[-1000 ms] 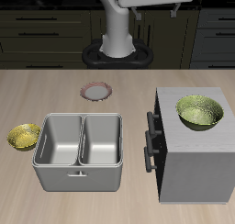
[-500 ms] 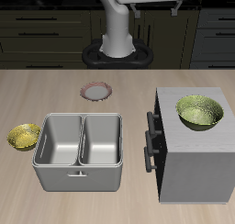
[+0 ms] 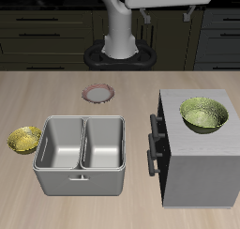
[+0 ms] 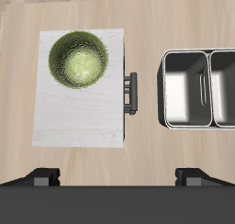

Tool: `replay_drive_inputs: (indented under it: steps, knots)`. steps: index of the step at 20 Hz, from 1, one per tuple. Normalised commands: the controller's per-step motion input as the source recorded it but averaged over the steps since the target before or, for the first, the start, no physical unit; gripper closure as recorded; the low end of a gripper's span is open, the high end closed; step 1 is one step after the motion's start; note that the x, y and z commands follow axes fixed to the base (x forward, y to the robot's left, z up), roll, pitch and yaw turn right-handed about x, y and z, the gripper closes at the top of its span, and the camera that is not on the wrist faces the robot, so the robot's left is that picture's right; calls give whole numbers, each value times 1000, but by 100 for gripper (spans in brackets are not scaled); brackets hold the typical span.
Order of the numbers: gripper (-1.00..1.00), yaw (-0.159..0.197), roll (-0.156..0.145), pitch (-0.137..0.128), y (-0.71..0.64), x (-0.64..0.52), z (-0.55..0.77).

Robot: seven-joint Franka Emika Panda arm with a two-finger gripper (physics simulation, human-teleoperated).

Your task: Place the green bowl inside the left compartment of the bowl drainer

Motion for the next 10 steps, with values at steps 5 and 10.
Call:
replay_drive_inputs:
  steps: [5,10]
  knots:
    - [-100,8,-23,6,38,344,-3]
    - [-100,-7,-24,2,-12,269,15]
